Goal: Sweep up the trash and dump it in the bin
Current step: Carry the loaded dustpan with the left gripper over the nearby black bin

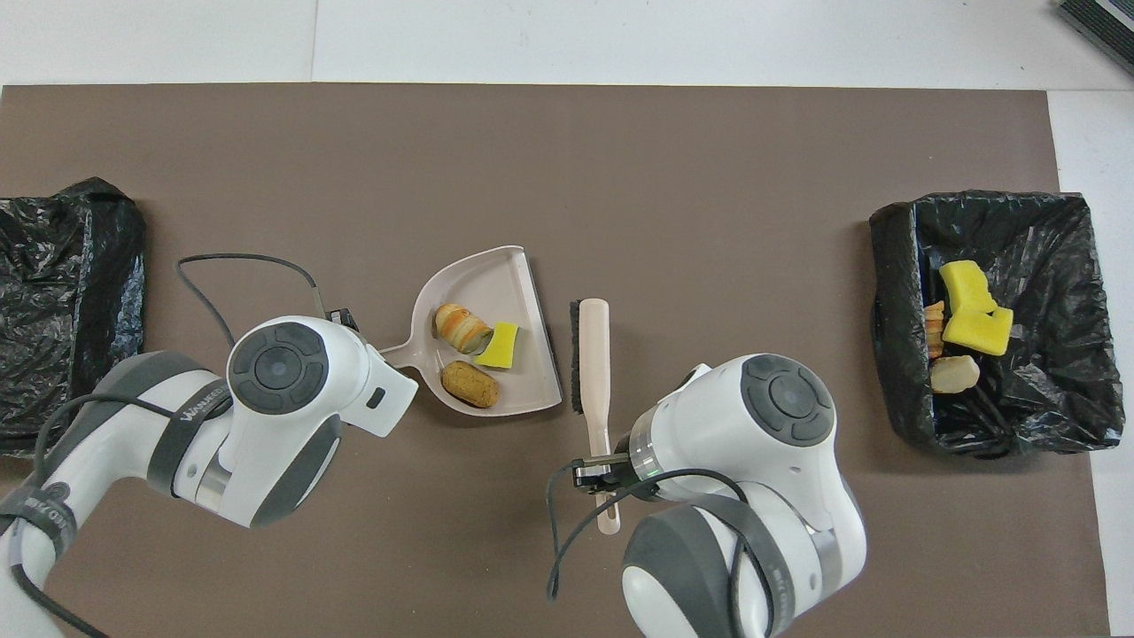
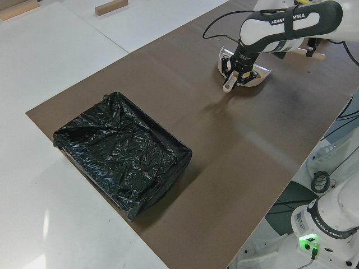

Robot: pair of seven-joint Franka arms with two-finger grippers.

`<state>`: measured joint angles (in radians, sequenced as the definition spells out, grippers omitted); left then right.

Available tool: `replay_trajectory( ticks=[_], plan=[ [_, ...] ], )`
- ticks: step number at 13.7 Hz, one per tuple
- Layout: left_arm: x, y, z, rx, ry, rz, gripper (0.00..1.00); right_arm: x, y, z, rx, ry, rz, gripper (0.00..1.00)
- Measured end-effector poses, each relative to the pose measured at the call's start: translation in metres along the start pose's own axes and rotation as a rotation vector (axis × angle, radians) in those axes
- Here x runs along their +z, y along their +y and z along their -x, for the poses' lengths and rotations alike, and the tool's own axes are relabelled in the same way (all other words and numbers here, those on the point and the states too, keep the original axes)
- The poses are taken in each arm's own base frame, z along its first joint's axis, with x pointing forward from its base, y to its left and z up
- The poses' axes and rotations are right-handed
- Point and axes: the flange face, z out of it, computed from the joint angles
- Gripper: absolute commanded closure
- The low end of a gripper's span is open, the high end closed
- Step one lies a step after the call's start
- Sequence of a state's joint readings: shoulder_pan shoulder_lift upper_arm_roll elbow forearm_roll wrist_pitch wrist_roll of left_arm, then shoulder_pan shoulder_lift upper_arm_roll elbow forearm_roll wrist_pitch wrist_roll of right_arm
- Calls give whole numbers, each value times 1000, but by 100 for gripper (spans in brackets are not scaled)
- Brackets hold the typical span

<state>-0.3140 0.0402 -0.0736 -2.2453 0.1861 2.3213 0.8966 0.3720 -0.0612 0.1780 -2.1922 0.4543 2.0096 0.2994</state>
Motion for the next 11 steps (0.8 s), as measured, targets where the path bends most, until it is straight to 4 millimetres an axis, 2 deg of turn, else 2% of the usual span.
replay_trajectory(
  ticks=[2, 3, 6, 8, 11],
  plan=[
    [-9, -17, 9, 12, 4, 9, 100, -2, 0, 11, -7, -5, 12, 100],
    [-19, -27, 12, 19, -6, 21, 100, 1, -1, 17, -2, -8, 20, 100],
    [-65, -58, 29, 22, 0, 51, 100, 14, -22, 45, 38, -9, 75, 100],
    [-90, -81, 59, 34, 3, 73, 100, 29, -48, 75, 59, -11, 118, 100],
    [-115, -114, 122, 34, 22, 83, 100, 75, -85, 119, 80, 10, 175, 100]
  ],
)
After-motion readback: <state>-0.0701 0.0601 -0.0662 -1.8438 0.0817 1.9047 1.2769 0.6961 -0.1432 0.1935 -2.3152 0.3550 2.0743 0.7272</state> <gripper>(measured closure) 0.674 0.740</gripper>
